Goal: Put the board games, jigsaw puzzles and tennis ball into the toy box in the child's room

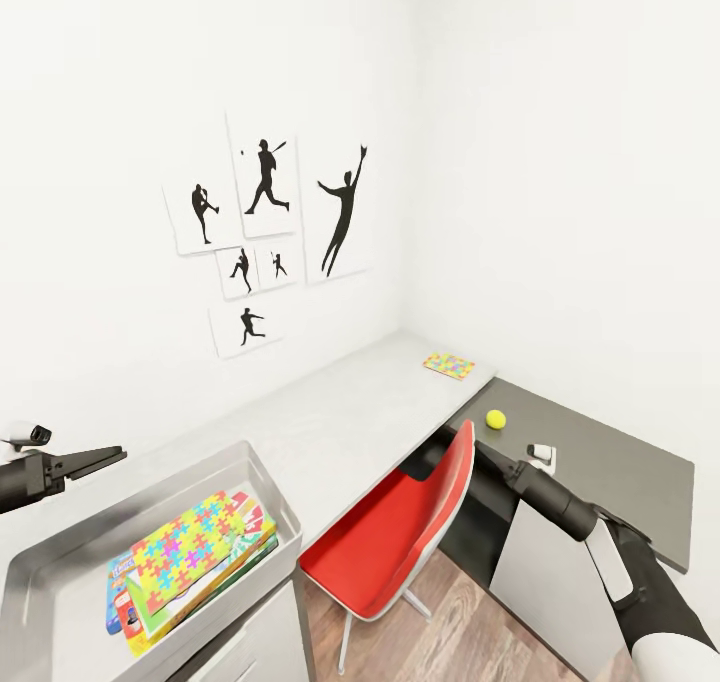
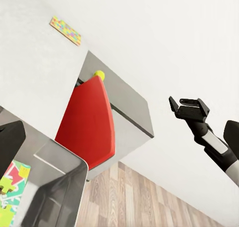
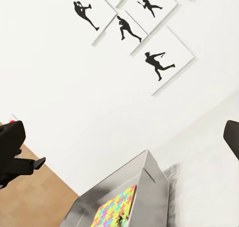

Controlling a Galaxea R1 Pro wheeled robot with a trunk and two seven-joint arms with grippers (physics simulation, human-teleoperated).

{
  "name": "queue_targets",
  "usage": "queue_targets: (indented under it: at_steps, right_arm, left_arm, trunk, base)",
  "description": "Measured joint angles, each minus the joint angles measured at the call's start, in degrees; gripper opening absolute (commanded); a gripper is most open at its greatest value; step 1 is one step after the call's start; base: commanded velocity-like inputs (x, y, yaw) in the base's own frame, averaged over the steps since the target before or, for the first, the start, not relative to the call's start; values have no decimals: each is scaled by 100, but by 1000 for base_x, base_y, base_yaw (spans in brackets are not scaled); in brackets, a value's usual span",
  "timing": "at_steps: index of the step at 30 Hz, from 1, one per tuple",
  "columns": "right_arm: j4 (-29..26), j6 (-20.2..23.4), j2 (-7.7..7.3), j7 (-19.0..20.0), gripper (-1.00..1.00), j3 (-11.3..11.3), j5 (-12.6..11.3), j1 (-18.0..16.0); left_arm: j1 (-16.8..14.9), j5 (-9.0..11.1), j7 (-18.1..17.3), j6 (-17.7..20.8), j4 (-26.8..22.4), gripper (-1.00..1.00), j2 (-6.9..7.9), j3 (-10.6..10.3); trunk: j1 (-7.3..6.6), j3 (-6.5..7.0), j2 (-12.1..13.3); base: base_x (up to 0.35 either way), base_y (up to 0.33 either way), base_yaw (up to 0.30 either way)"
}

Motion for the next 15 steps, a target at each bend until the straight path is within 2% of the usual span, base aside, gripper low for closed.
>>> queue_targets:
  at_steps: [7, 15]
  right_arm:
    - [0, 0, 0, 0, 100, 3, 0, 0]
    - [-1, 0, 0, 0, 100, 4, 0, 1]
  left_arm:
    - [0, 0, 0, 0, 0, 100, -3, -2]
    - [-2, -1, -1, 0, 1, 100, -8, -9]
  trunk:
    - [0, 3, 0]
    - [0, 40, 0]
  base:
    - [0, 0, -14]
    - [0, 0, -133]
